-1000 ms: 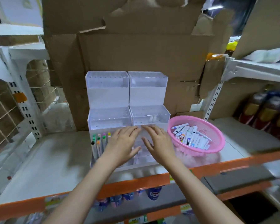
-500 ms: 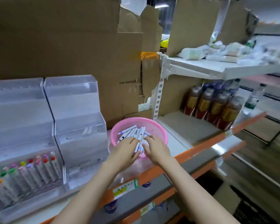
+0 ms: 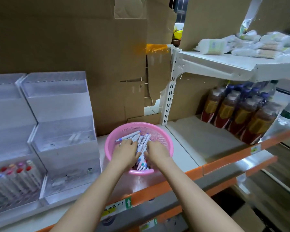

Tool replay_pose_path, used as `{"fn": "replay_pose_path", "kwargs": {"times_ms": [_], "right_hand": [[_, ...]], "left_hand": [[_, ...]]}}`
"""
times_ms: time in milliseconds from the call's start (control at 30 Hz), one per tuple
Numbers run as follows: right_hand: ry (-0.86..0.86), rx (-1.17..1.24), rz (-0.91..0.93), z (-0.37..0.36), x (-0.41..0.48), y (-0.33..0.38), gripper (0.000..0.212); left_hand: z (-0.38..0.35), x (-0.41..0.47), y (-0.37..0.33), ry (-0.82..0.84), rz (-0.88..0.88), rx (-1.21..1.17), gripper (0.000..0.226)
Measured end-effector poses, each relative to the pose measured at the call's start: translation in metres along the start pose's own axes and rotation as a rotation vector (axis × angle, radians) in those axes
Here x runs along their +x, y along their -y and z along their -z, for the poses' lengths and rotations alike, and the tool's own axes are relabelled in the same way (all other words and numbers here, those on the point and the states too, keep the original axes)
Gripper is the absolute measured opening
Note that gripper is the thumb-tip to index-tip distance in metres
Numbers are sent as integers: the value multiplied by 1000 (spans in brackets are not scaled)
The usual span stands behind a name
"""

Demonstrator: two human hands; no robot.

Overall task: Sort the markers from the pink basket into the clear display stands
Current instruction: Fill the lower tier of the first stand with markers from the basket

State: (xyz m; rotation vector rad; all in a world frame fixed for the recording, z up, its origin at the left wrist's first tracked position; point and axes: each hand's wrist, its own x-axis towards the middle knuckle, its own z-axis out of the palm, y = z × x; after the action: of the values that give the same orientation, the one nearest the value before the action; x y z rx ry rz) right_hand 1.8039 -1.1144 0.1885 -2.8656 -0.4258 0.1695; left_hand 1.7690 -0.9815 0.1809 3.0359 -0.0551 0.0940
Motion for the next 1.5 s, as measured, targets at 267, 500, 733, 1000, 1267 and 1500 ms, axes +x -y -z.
{"fn": "replay_pose_path", "kwargs": {"times_ms": [267, 500, 733, 1000, 1267, 1500], "right_hand": [[-12, 171, -25, -4, 19, -7, 13], [-34, 244, -14, -5, 19, -7, 39], [-30, 381, -17, -2, 16, -10, 39], [-88, 477, 41, -3, 13, -13, 41], [-125, 619, 117, 1, 12, -11, 66], [-202, 680, 260, 11, -1, 6, 73]], "left_hand": [[1, 14, -10, -45, 26, -37, 30], [2, 14, -15, -51, 80, -89, 28], [4, 12, -16, -65, 83, -111, 15], [1, 14, -16, -64, 93, -194, 13], [0, 13, -9, -341, 80, -696, 23], [25, -9, 7, -542, -11, -773, 46]]}}
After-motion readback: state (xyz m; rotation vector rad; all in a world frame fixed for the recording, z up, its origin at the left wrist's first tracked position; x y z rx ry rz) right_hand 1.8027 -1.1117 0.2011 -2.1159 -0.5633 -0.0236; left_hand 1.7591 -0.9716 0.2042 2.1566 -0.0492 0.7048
